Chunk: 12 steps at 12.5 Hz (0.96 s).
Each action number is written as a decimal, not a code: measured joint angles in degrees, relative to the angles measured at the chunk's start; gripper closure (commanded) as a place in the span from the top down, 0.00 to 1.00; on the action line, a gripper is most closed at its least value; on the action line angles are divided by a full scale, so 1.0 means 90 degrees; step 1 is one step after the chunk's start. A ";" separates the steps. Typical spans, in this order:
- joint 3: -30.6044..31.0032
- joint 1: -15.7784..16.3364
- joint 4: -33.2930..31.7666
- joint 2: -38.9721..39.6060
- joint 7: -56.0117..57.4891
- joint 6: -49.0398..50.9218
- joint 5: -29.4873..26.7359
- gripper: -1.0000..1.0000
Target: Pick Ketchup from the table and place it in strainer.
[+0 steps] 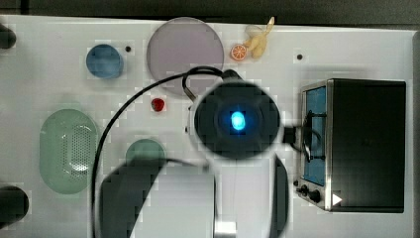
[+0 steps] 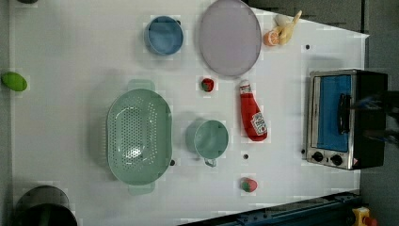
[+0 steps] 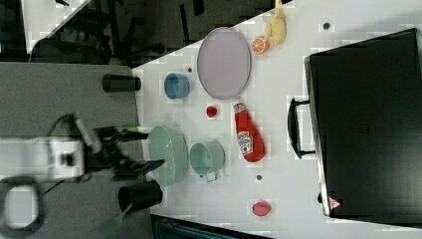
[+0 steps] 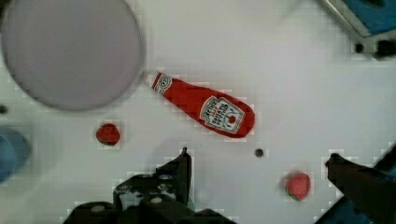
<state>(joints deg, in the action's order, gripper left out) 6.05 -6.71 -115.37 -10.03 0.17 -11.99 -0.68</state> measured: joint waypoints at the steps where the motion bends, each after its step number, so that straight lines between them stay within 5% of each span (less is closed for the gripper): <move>1: 0.0021 0.0008 -0.0249 0.0309 0.0391 -0.0349 -0.0016 1.00; 6: 0.0113 -0.0010 -0.1256 0.1433 0.3341 -0.1672 0.0029 1.00; 12: 0.0084 -0.0018 -0.1940 0.1555 0.5641 -0.3476 -0.0020 1.00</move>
<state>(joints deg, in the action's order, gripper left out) 6.80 -6.87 -132.83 3.96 50.95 -43.28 -0.86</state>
